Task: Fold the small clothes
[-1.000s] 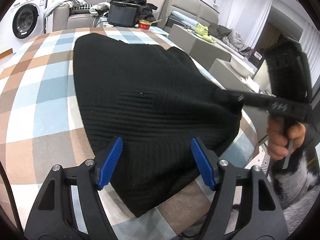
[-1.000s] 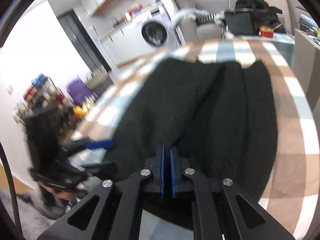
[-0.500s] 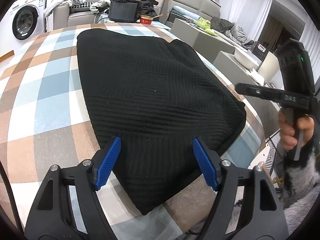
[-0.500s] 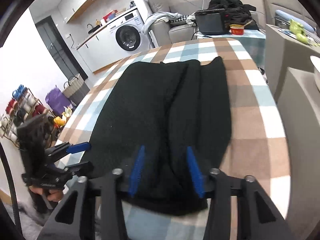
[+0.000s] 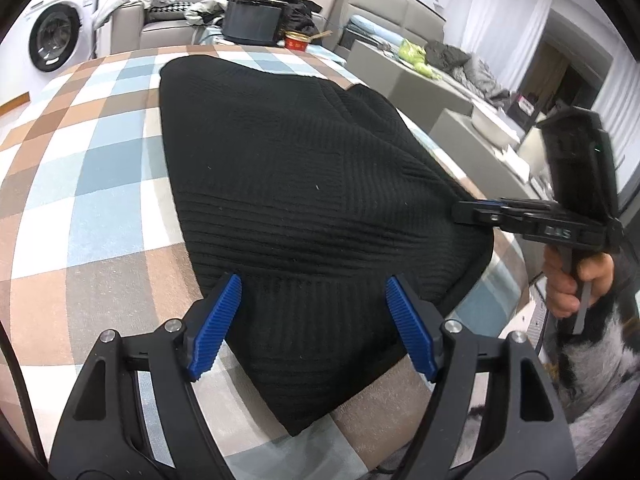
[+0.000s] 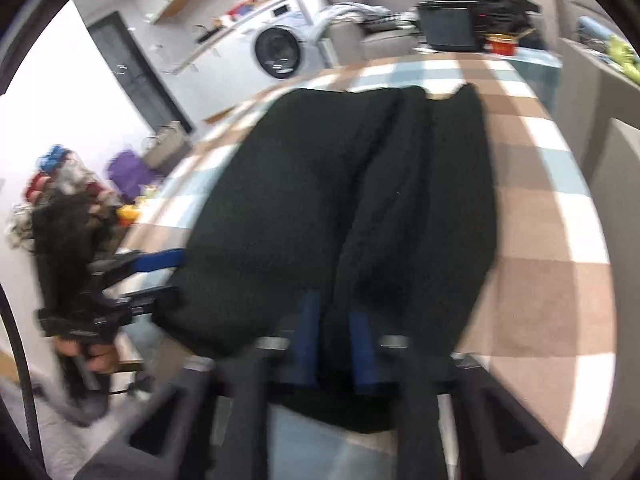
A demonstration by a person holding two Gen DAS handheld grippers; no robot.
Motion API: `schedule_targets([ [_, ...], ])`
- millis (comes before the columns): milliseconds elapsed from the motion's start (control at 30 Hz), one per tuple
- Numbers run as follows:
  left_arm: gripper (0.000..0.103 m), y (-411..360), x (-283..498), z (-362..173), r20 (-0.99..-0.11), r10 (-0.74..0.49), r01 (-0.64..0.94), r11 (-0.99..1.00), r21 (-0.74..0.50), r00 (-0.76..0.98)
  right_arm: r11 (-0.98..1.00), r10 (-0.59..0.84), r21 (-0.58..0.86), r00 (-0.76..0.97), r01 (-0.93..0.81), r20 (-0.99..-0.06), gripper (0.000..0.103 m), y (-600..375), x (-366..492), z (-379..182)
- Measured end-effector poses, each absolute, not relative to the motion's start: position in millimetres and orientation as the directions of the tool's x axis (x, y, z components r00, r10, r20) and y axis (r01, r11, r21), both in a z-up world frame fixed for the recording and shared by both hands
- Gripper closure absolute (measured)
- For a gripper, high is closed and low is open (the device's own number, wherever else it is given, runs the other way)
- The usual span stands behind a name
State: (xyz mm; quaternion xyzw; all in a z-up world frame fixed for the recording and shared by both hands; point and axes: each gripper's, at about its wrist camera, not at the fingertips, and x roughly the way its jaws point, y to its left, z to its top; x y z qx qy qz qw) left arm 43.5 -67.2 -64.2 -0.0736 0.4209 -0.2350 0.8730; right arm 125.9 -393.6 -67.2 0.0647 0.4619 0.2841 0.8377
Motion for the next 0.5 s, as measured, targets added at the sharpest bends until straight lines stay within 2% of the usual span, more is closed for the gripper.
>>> schedule_targets([
  [200, 0.03, -53, 46, -59, -0.685, -0.466, 0.302, 0.885, -0.354, 0.561, 0.813, 0.567, 0.375, 0.459, -0.445, -0.684, 0.093, -398, 106, -20],
  [367, 0.03, -59, 47, -64, -0.706, -0.457, 0.319, 0.888, -0.331, 0.541, 0.878, 0.446, 0.292, 0.428, -0.38, -0.786, 0.092, -398, 102, -58],
  [433, 0.03, -64, 44, -65, -0.716, -0.438, 0.324, 0.897, -0.302, 0.544, 0.876, 0.455, 0.318, 0.402, -0.363, -0.795, 0.086, -403, 107, -69],
  [467, 0.029, -67, 44, -65, -0.718, -0.434, 0.331, 0.897, -0.292, 0.543, 0.867, 0.475, 0.337, 0.409, -0.366, -0.779, 0.078, -407, 107, -67],
  [500, 0.028, -69, 43, -65, -0.72, -0.433, 0.338, 0.897, -0.284, 0.542, 0.859, 0.497, 0.36, 0.42, -0.364, -0.76, 0.066, -411, 109, -62],
])
